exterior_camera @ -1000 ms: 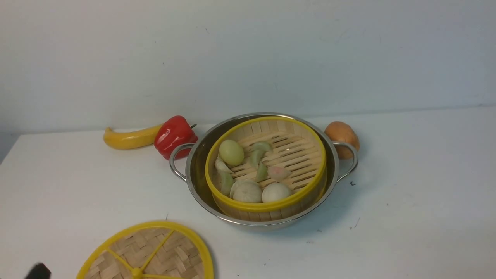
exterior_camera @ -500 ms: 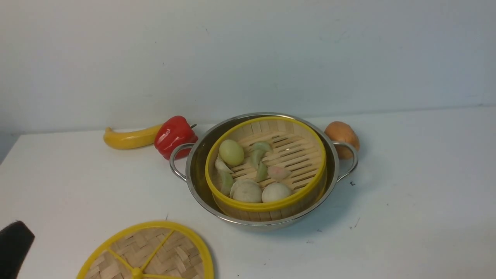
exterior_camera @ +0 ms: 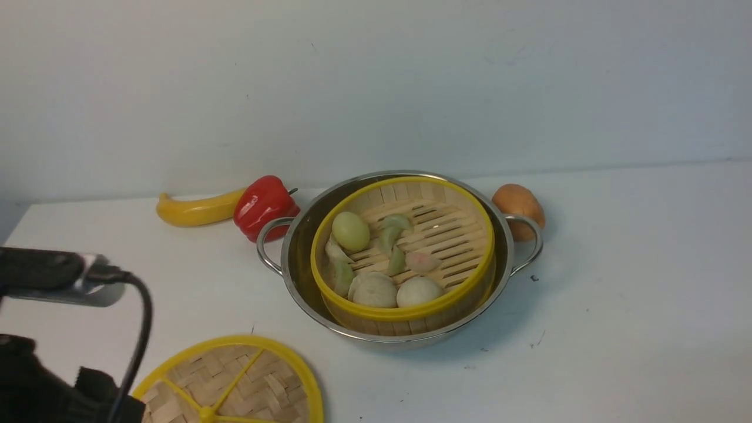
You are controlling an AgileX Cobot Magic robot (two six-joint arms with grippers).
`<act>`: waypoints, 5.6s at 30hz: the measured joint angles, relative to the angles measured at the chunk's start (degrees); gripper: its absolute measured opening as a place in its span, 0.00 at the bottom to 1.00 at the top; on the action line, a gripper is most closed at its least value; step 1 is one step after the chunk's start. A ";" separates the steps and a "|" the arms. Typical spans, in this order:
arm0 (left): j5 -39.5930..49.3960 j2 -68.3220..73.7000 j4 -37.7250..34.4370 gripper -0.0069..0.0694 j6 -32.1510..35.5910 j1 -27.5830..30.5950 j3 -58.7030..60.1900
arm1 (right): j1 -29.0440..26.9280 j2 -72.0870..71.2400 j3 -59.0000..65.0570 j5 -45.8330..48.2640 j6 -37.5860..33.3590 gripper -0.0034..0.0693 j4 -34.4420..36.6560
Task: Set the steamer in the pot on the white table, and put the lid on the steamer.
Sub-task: 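Grasp the bamboo steamer lid lying on the table by its centre knob, then place the yellow bamboo steamer lid onto the steamer in the pot with the left gripper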
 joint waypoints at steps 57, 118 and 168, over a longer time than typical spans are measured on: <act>3.88 29.67 15.33 0.24 0.42 -12.93 -15.58 | 0.00 0.00 0.00 0.00 0.09 0.38 0.00; -19.69 63.43 -1.65 0.24 22.77 -27.80 -55.11 | 0.00 0.00 0.00 0.00 0.15 0.38 0.00; -11.58 58.48 1.72 0.96 7.40 -26.41 -69.14 | 0.00 -0.19 0.00 0.00 0.15 0.38 0.00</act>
